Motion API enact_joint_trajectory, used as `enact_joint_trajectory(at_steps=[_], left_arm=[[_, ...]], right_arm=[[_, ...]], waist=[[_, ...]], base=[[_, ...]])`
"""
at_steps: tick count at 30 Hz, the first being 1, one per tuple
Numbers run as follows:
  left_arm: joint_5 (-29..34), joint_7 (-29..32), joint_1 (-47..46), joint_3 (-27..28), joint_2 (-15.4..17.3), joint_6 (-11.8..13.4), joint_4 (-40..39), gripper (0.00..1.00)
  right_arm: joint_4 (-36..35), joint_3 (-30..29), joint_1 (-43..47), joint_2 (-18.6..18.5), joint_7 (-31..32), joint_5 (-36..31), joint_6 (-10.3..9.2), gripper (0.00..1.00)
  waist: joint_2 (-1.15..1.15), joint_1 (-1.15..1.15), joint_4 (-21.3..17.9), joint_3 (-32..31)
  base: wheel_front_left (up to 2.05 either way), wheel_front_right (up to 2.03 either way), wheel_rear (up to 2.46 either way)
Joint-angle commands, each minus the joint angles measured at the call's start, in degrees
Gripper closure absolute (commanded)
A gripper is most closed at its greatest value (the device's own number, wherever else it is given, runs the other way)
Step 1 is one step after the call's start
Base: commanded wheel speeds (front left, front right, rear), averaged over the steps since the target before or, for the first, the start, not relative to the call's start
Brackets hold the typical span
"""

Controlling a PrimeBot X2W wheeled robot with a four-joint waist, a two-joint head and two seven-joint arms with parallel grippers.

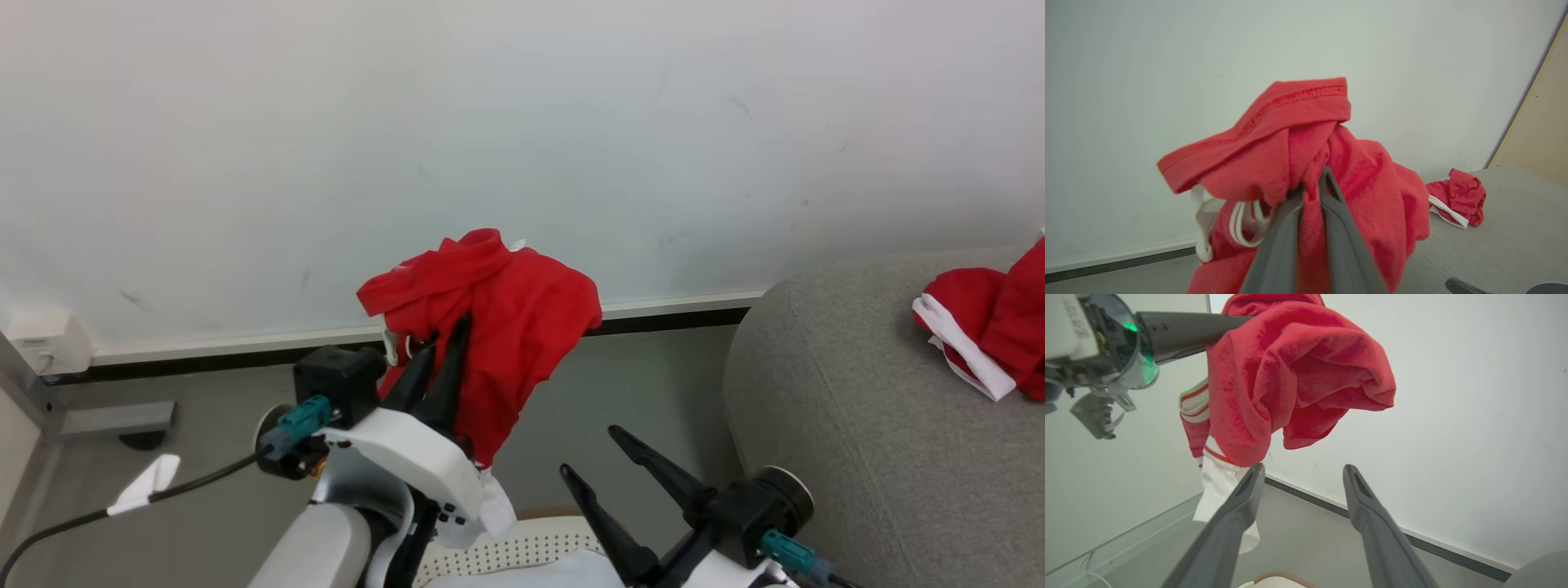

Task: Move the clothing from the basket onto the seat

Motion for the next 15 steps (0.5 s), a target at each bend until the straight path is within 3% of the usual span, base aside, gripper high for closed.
enact_joint_trajectory(at_steps=[1,15], left_arm=[[-0.01,0.24,-0.6,-0.24,-0.12,-0.17,0.14,1.0],[-0.49,0.56,-2.75,-4.6,-2.82,-1.45,1.2,1.0]], right_arm=[[1.25,1.24,-1.82,0.3,-0.11,0.62,-0.15,0.0],[12.21,10.59,-13.21,4.43,-0.11,9.78,-0.15,0.0]], waist=[[0.0,0.0,0.44,0.09],[0.0,0.0,3.58,0.42]], base=[[0.0,0.0,0.0],[0.0,0.0,0.0]])
